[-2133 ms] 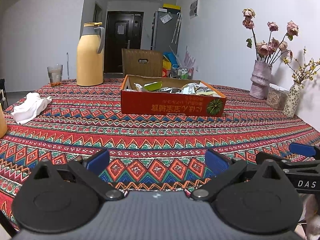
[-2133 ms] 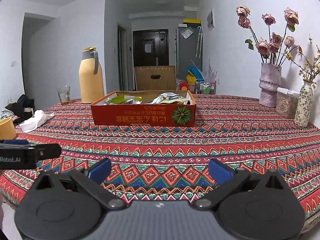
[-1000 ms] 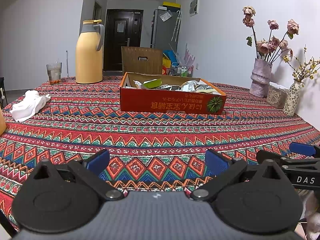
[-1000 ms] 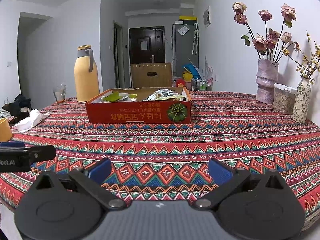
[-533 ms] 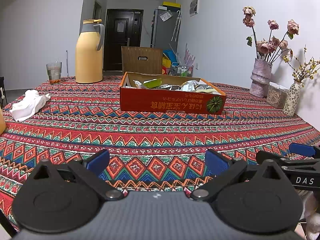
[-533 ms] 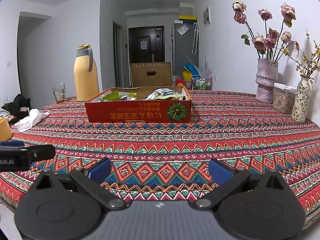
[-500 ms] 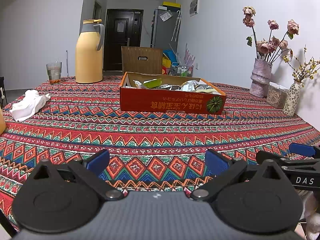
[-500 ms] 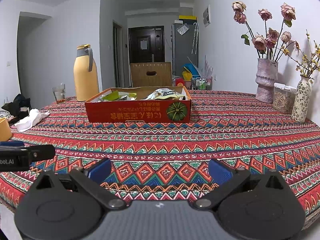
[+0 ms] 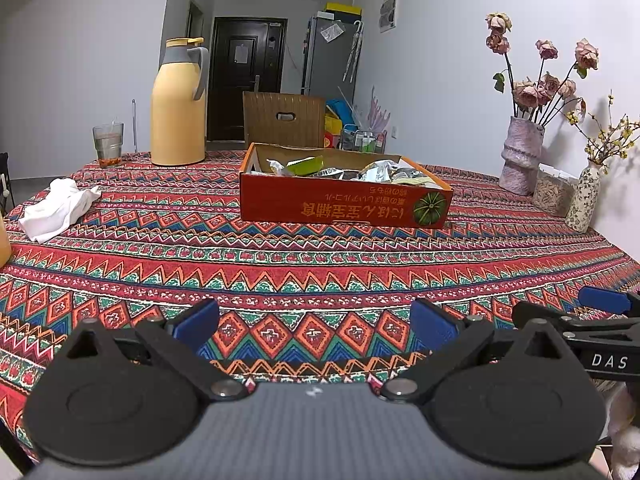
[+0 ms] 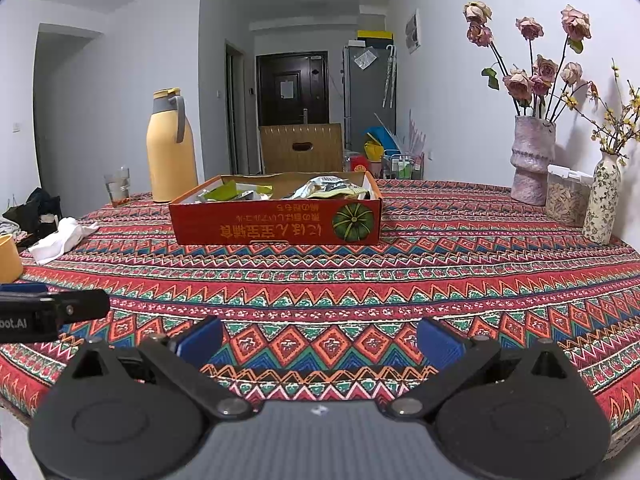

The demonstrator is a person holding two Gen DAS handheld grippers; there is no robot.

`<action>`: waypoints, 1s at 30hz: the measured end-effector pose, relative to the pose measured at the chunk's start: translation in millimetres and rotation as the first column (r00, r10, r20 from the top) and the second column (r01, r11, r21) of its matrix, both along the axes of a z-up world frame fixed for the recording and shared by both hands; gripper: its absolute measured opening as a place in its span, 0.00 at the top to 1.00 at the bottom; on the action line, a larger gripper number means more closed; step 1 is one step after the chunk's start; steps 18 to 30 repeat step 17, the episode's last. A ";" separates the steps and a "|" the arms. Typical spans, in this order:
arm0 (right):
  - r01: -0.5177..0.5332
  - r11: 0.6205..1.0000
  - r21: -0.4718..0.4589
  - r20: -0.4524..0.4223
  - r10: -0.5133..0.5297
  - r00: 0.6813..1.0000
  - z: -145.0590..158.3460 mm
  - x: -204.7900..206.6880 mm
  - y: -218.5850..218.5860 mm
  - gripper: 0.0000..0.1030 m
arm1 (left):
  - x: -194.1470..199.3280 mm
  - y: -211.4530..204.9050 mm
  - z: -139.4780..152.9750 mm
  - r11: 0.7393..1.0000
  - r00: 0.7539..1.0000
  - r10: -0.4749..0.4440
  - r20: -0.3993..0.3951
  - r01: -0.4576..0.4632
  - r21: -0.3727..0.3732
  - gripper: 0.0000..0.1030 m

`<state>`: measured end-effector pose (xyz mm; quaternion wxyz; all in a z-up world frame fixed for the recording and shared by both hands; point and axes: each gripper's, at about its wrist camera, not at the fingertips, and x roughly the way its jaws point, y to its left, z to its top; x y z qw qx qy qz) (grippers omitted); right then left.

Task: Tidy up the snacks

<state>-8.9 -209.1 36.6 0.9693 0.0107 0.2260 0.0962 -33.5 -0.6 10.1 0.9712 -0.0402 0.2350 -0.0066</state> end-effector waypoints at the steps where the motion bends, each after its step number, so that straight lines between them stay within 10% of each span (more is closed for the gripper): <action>1: 0.000 1.000 0.000 0.000 0.000 1.000 0.0 0.0 -0.2 0.00 | 0.0 0.0 0.0 1.000 1.000 0.001 0.000 -0.001 0.000 0.00; 30: 0.008 1.000 -0.010 0.008 -0.008 1.000 -4.2 0.2 -2.5 0.00 | -1.1 -1.0 -0.3 1.000 1.000 -0.010 0.009 0.010 -0.015 0.00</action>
